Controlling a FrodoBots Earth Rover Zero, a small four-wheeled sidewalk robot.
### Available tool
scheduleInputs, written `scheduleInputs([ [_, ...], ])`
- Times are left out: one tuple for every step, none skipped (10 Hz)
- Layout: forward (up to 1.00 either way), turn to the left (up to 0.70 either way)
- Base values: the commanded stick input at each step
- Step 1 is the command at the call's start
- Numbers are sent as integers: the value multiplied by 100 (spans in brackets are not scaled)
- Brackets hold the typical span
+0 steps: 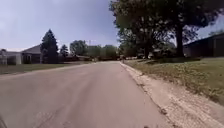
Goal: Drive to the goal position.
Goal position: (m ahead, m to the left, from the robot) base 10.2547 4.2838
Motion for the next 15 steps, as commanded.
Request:
scheduleInputs([
  [70, 0],
  [70, 0],
  [70, 0],
  [70, 0],
  [70, 0],
  [70, 0],
  [70, 0],
  [70, 0],
  [70, 0],
  [70, 0],
  [70, 0],
  [70, 0],
  [70, 0],
  [70, 0],
  [70, 0],
])
